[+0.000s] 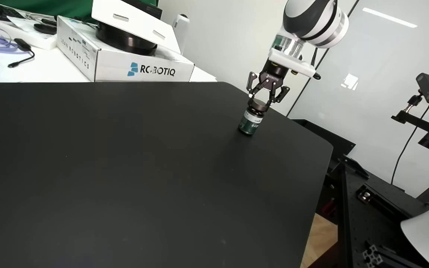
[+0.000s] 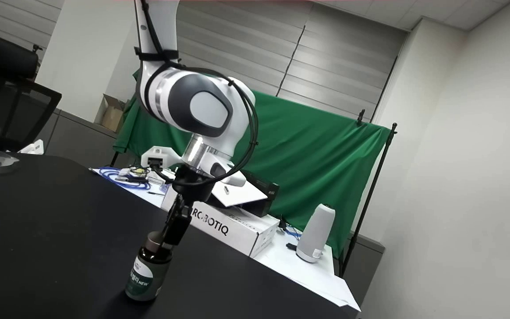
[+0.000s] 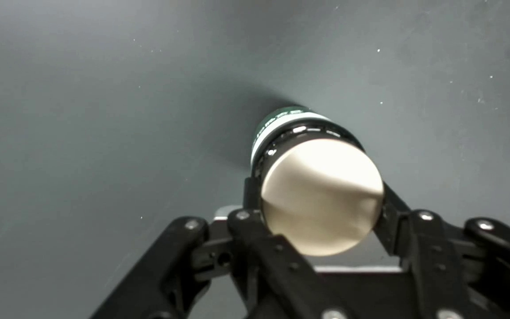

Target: Move the bottle from the left to the right

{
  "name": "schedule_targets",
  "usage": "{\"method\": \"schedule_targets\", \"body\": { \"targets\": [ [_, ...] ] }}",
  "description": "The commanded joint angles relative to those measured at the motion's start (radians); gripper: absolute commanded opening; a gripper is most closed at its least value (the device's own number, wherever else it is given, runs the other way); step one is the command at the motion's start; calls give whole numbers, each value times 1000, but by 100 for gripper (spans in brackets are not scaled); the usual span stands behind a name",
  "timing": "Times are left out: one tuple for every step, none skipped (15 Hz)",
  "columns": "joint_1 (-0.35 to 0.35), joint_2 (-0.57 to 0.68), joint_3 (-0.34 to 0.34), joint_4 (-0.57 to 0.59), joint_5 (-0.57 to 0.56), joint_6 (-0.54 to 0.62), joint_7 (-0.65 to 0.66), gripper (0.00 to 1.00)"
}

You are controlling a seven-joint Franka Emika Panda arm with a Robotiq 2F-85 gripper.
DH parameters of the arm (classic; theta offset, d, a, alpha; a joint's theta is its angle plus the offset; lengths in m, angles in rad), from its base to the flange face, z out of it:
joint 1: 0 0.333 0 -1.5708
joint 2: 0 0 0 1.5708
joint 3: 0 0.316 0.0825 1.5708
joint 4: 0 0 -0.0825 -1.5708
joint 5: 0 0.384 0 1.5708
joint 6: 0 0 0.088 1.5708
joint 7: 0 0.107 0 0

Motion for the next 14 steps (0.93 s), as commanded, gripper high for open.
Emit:
{"method": "schedule_targets", "body": {
  "targets": [
    [5,31,-7,50,-16,-42,49,36],
    [7,35,-8,55,-17,-43,53,36],
    [8,35,-9,59,-18,-47,55,57],
    [9,34,-8,61,-17,-51,57,86],
    [9,31,-8,62,-17,-55,57,87],
    [9,26,-7,61,-17,-57,55,93],
    [10,13,-7,54,-17,-57,50,98],
    [9,0,-6,47,-17,-55,44,100],
    [8,-12,-5,40,-16,-51,38,100],
    [8,-29,-5,29,-14,-44,33,100],
    [8,-42,-5,22,-16,-38,30,100],
    [7,-54,-5,16,-16,-34,28,100],
    [6,-63,-4,13,-16,-31,27,100],
    [5,-72,-4,10,-16,-29,25,100]
  ]
}}
